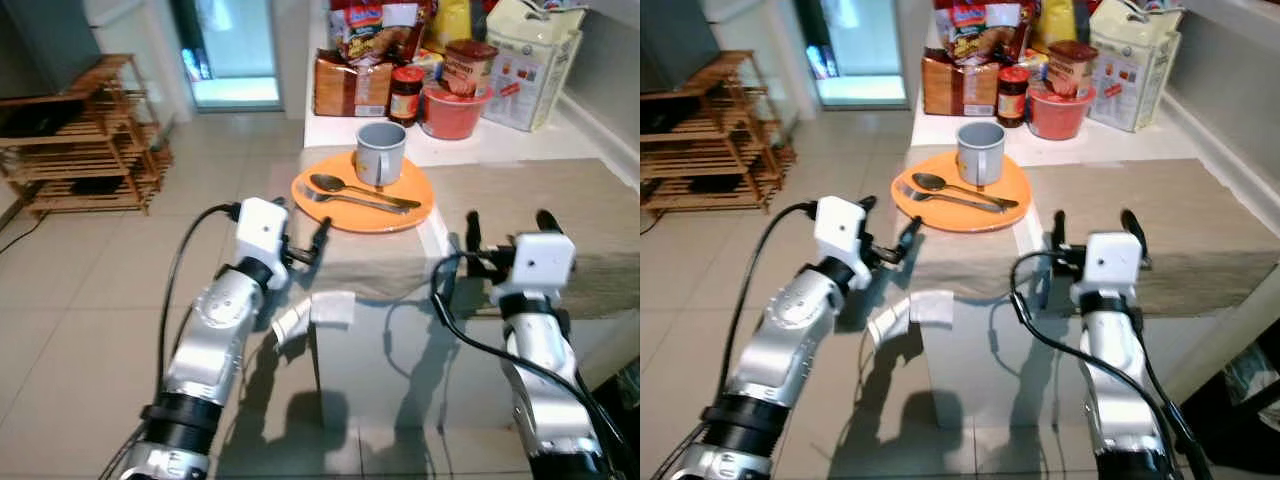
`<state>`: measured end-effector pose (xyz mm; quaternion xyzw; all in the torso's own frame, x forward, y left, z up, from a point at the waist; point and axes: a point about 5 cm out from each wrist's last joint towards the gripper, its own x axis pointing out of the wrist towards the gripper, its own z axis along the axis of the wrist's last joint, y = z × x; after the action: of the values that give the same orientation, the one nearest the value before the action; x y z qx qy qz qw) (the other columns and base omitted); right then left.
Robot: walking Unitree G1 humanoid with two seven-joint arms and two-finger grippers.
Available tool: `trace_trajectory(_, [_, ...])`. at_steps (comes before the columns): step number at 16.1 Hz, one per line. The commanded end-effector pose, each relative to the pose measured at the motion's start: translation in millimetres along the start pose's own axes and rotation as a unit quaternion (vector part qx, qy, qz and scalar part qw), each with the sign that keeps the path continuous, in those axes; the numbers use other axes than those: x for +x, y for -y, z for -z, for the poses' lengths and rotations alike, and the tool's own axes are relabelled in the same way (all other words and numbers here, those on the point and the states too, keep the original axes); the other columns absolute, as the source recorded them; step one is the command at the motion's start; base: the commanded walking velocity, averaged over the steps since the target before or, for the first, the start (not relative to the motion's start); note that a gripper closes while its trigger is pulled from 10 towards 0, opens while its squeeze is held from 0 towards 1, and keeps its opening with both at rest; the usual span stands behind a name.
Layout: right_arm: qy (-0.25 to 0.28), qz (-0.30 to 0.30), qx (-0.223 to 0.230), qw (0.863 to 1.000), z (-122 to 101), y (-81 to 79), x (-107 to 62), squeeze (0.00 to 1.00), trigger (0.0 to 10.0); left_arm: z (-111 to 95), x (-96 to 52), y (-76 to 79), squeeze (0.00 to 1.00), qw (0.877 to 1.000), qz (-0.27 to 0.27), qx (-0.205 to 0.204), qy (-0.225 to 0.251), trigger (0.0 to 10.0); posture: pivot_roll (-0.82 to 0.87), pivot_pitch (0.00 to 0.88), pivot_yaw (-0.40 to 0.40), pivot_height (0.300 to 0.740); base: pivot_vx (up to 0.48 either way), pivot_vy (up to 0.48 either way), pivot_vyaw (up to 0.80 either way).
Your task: Setting the table
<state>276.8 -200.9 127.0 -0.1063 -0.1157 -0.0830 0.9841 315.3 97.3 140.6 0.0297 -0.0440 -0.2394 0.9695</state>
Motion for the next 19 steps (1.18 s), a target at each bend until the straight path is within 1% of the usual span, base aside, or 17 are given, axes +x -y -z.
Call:
trace_trajectory(1, [0.001,-0.007,0.007,1.000,-2,-6.3,1.4,0.00,10.0,0,-2.3,-5.4,0.00,1.000,-0.004,0.009,-0.008,10.0,-0.02,0.000,0.069,0.740,0.390,0.281,0.00])
trace_trajectory(4, [-0.003,-0.010,0.005,1.000,0,-8.1,-1.3,0.00,10.0,-1,-3.2,0.9,0.00,1.000,0.018,0.017,-0.003,10.0,-0.02,0.000,0.070,0.740,0.408,0.085,0.00])
trace_trajectory(6, [-0.007,-0.013,0.006,1.000,0,-8.4,-1.3,0.00,10.0,0,-3.3,0.8,0.00,1.000,0.016,0.019,-0.007,10.0,-0.02,0.000,0.070,0.740,0.000,0.000,0.00])
trace_trajectory(9, [-0.008,-0.009,0.006,1.000,1,-8.3,-0.9,0.00,10.0,0,-3.0,0.6,0.00,1.000,0.019,0.021,-0.009,10.0,-0.03,0.000,0.071,0.740,0.000,0.000,-0.76])
trace_trajectory(11, [-0.005,-0.004,0.003,1.000,0,-7.7,-0.5,0.00,10.0,0,-2.5,-0.9,0.00,1.000,0.019,0.022,-0.011,10.0,-0.03,0.000,0.071,0.740,0.000,0.000,0.00])
trace_trajectory(14, [-0.002,-0.005,0.003,1.000,-1,-8.0,0.0,0.00,10.0,-2,-0.3,-5.9,0.00,0.999,0.017,0.026,-0.014,10.0,-0.02,0.000,0.072,0.740,0.000,0.000,0.00])
trace_trajectory(17, [-0.001,-0.005,0.003,1.000,-2,-8.7,0.1,0.00,10.0,-4,1.5,-9.4,0.00,0.999,0.028,0.031,-0.018,10.0,-0.02,0.000,0.074,0.740,0.000,0.000,0.00])
trace_trajectory(18, [0.002,-0.005,0.006,1.000,-4,-8.8,-0.2,0.00,10.0,-8,5.2,-15.6,0.00,0.998,0.045,0.037,-0.028,10.0,-0.02,0.000,0.079,0.740,0.000,0.000,0.00])
trace_trajectory(19, [0.010,-0.009,0.012,1.000,-7,-8.2,-0.3,0.00,10.0,-16,11.6,-25.6,0.00,0.996,0.065,0.037,-0.042,10.0,-0.02,0.000,0.082,0.740,0.000,0.000,0.00])
